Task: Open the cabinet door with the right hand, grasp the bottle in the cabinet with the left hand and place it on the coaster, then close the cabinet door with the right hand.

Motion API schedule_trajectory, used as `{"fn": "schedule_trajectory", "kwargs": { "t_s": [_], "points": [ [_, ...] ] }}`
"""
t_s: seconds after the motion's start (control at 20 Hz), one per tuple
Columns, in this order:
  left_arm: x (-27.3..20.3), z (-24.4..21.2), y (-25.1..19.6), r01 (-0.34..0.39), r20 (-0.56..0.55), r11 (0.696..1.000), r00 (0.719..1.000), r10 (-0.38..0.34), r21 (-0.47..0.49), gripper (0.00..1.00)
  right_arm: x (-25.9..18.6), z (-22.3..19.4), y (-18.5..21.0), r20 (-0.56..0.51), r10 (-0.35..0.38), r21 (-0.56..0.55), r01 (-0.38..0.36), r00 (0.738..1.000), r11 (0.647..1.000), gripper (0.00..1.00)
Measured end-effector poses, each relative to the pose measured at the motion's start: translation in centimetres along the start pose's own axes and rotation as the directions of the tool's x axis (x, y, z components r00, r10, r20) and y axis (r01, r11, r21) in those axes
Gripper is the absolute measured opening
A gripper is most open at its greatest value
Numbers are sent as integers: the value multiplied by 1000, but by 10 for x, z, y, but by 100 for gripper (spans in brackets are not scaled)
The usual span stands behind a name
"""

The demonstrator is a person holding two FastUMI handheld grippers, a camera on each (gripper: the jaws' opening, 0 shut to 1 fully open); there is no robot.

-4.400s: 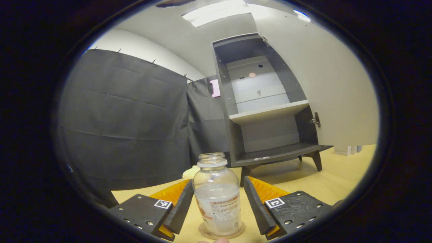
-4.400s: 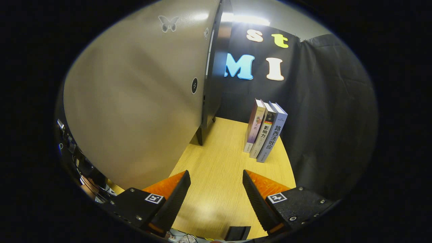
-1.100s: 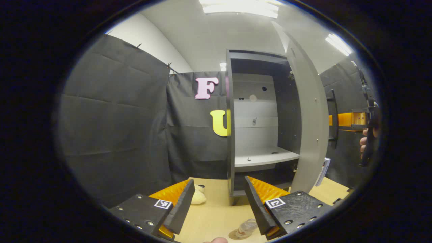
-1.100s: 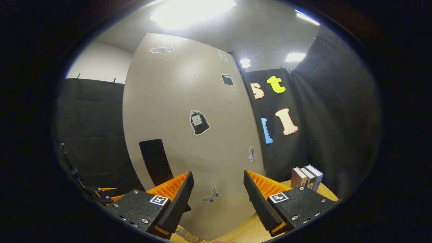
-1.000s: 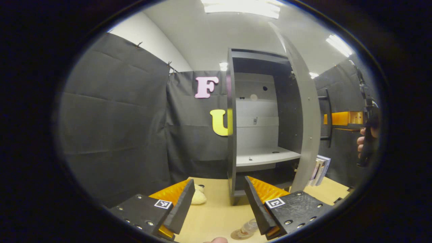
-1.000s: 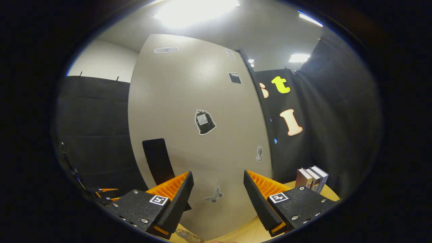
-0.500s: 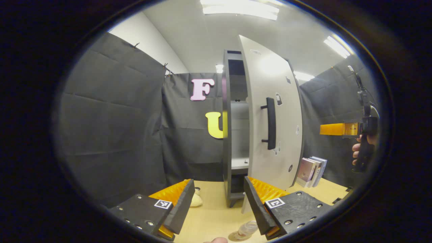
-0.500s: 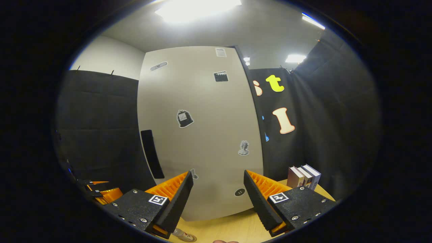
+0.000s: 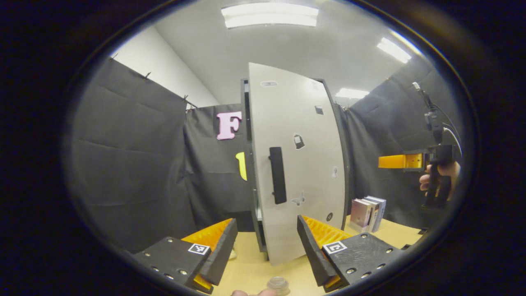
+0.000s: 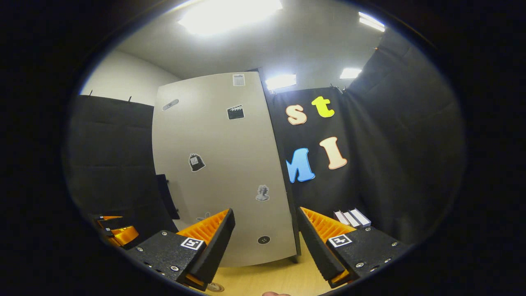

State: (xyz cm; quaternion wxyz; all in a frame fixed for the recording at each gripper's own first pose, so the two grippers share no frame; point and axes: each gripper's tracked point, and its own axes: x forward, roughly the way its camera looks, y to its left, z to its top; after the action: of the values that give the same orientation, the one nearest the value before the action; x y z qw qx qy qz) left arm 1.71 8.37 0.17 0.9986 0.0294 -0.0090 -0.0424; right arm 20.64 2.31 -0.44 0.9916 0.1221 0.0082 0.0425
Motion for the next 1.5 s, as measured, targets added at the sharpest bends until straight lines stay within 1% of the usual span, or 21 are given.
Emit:
{"fn": "schedule_trajectory", "kwargs": {
  "t_s": [0.1, 0.2, 0.25, 0.3, 0.4, 0.45, 0.5, 0.55, 0.75, 0.8, 0.85, 0.9, 0.95, 1.15, 1.35, 1.45, 1.5],
  "points": [
    [-3, 5, -15, 16, 5, 1000, 1000, -16, 5, 90, -2, 3, 1, -1, 21, 2, -21, 1000, 1000, 94],
    [-6, 11, -14, 0, 8, 1000, 1000, 0, 14, 90, -6, 7, 4, 4, 43, -10, -43, 999, 999, 94],
    [-7, 11, -16, -2, 5, 1000, 1000, 2, 13, 89, -8, 9, 3, 8, 44, -17, -44, 999, 999, 89],
    [-8, 11, -17, -6, 2, 1000, 1000, 6, 6, 89, -8, 7, 2, 8, 48, -21, -48, 999, 999, 94],
    [-4, 13, -19, -4, -3, 1000, 1000, 4, -13, 90, -9, 4, 2, 0, 54, -20, -54, 999, 998, 94],
    [-4, 16, -20, -4, 5, 1000, 1000, 4, -7, 90, -11, 4, 0, -1, 57, -20, -57, 998, 998, 94],
    [-3, 21, -20, -1, 14, 1000, 1000, 1, 2, 84, -11, 4, 0, -1, 59, -14, -59, 998, 998, 94],
    [-2, 23, -22, 4, 12, 1000, 1000, -4, 4, 90, -13, 4, -3, 1, 52, -13, -52, 999, 999, 94],
    [2, 21, -27, 15, 17, 1000, 1000, -15, -7, 90, -11, 5, -11, -11, 26, -11, -26, 1000, 1000, 94],
    [3, 23, -26, 13, 25, 1000, 1000, -13, -11, 84, -11, 6, -12, -9, 24, -14, -24, 1000, 1000, 94],
    [4, 23, -26, 14, 28, 1000, 1000, -13, -18, 90, -12, 8, -11, -5, 22, -19, -22, 1000, 1000, 94],
    [4, 23, -25, 13, 30, 1000, 999, -12, -26, 84, -12, 9, -12, 0, 21, -25, -21, 1000, 999, 94],
    [4, 23, -25, 12, 31, 999, 999, -11, -32, 84, -13, 11, -11, 4, 22, -30, -22, 1000, 999, 94],
    [1, 24, -28, 17, 32, 1000, 999, -17, -17, 84, -15, 8, -14, 3, 18, -37, -18, 1000, 999, 94],
    [0, 23, -33, 15, 33, 999, 999, -13, -38, 84, -17, 9, -23, 1, 11, -38, -11, 1000, 999, 94],
    [1, 22, -38, 17, 29, 999, 999, -16, -40, 84, -20, 8, -26, -6, 19, -28, -19, 1000, 999, 94],
    [1, 22, -42, 16, 28, 999, 999, -15, -34, 89, -22, 7, -27, -11, 29, -25, -30, 1000, 999, 94]
  ]
}}
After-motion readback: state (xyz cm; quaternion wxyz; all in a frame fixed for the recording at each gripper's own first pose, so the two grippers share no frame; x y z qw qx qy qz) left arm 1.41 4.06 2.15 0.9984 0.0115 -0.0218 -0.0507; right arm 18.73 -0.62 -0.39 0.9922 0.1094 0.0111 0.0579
